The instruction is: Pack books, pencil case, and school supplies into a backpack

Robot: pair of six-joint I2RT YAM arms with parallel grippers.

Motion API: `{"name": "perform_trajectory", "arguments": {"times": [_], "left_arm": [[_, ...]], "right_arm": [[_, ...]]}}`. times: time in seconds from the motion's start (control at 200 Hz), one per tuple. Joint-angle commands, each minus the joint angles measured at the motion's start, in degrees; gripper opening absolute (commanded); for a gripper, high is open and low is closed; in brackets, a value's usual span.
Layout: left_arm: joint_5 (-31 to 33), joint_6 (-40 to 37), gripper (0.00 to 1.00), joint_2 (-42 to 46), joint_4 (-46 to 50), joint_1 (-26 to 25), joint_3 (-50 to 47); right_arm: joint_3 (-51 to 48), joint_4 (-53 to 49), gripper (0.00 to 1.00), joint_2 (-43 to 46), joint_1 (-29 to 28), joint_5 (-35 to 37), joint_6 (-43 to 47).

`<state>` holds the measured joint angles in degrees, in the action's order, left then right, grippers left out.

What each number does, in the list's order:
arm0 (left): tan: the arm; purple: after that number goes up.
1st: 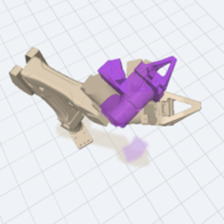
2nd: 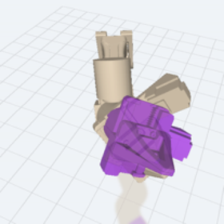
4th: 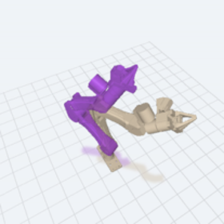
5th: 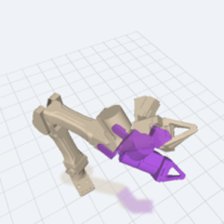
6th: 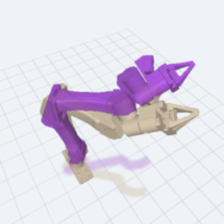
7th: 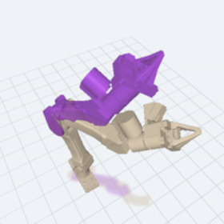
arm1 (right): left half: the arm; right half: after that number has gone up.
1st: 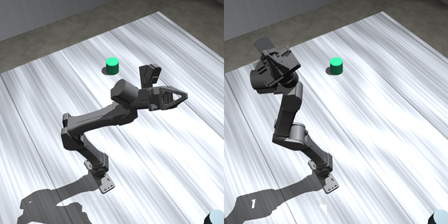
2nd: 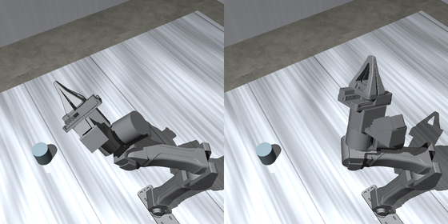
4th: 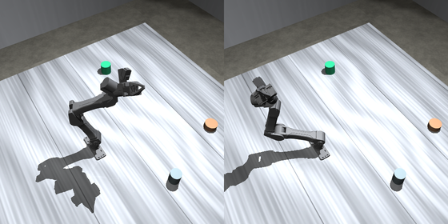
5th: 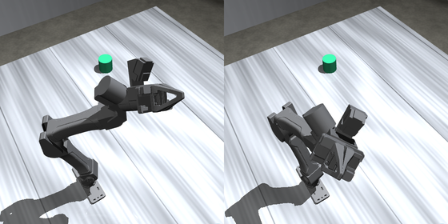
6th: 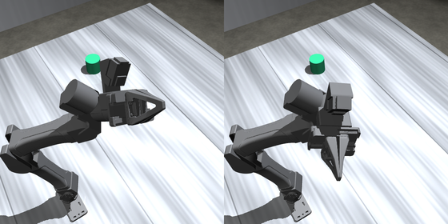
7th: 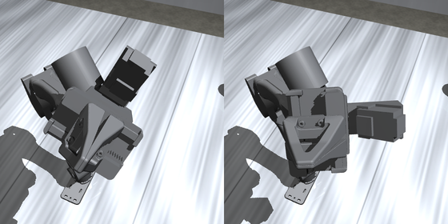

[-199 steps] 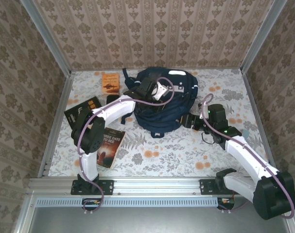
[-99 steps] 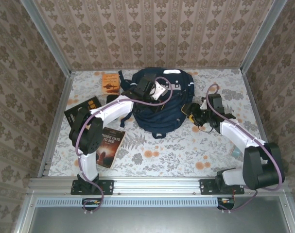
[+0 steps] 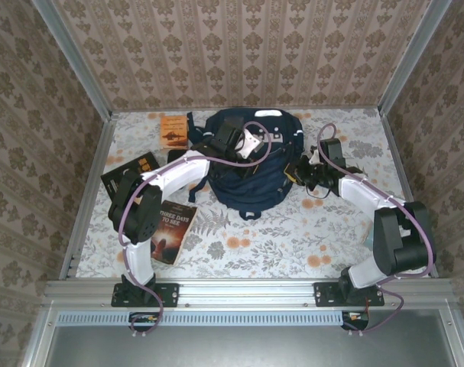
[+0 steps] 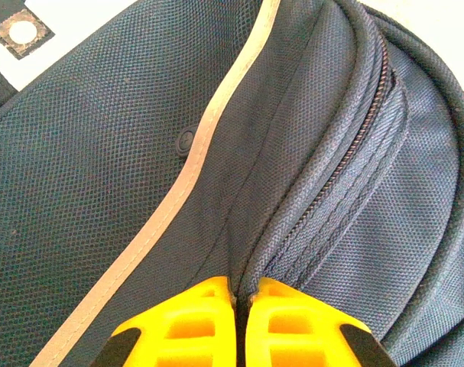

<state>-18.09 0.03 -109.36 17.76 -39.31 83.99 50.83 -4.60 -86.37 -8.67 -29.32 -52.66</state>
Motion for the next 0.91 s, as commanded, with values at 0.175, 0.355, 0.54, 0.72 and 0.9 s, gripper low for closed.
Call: {"name": "perform_trajectory", "arguments": {"times": [0.175, 0.355, 0.54, 0.72, 0.9], "left_arm": [[6.5, 11.6, 0.43, 6.1, 8.7, 1.1, 5.2], [12.4, 20.9, 0.58, 15.6, 11.1, -0.4, -1.9], [17.2, 31.4, 0.6, 22.7, 12.7, -6.2, -9.0], [18.3, 41.2, 0.56, 23.8, 8.8, -11.5, -14.9], [17.7, 44.0, 0.5, 20.2, 4.4, -14.2, -15.6]], "right_arm": [[0.1, 9.4, 0.0, 2.1, -4.6, -2.9, -2.4], [2.4, 11.3, 0.0, 1.0, -7.1, -1.4, -3.4], [3.3, 15.1, 0.0, 0.6, -8.8, -1.6, -5.2], [3.9, 16.5, 0.0, 0.9, -9.3, -3.4, -5.7], [4.2, 17.0, 0.0, 1.1, -9.4, -6.3, -5.8]]}}
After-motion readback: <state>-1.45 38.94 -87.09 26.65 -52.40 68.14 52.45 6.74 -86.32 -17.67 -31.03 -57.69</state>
